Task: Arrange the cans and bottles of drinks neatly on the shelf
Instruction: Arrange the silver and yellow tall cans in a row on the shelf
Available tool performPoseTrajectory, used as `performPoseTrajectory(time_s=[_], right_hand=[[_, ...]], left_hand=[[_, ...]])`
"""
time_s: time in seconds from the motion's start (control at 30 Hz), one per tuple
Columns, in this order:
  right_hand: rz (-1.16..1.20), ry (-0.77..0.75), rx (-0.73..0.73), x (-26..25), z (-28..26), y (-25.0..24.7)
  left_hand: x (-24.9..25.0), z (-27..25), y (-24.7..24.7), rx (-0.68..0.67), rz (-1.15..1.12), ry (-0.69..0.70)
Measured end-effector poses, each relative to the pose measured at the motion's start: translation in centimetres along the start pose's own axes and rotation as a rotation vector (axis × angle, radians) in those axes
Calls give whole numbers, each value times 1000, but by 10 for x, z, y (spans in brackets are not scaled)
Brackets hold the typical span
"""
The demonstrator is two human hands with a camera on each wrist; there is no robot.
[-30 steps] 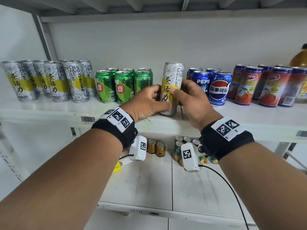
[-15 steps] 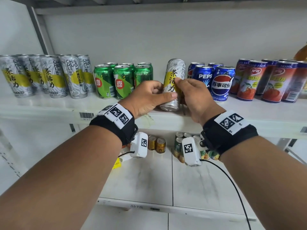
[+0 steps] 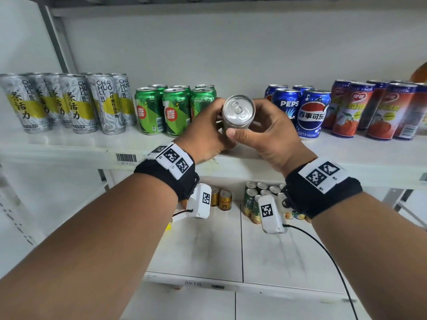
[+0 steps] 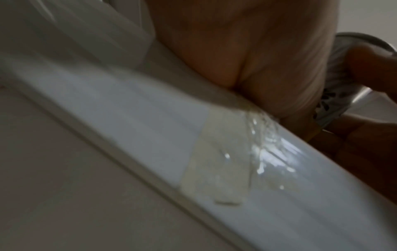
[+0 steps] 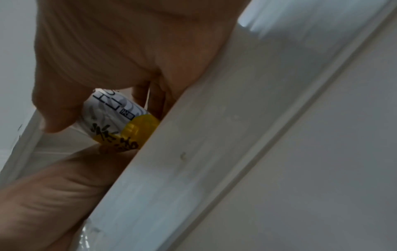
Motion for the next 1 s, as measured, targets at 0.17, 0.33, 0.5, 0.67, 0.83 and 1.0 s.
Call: performPoseTrajectory(time_s=[0.17, 0.33, 0.5, 0.67, 0.83, 1.0], right_hand=[[-5, -5, 16, -3, -3, 0], [-10, 24, 104, -13, -4, 0], [-183, -9, 129, -57, 14, 19], [-256, -85, 90, -105, 35, 56], [-230, -92, -6, -145, 65, 135], [-236, -126, -77, -180, 91, 213]], left_hand=[[0, -1, -1, 10, 12, -16], [11, -8, -1, 28, -34, -57], [18, -21, -31, 31, -32, -103], [39, -39, -84, 41, -29, -131], [64, -63, -180, 119, -38, -91], [75, -85, -271, 179, 31, -77]])
Point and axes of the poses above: each hand's wrist, its own z-axis towards the middle knuckle, its own y-axis out of the palm, x = y × z, the point moved 8 cm from there along z, towards the middle knuckle, and after that the axes turned 10 degrees about -z, right-handed, at the moved point
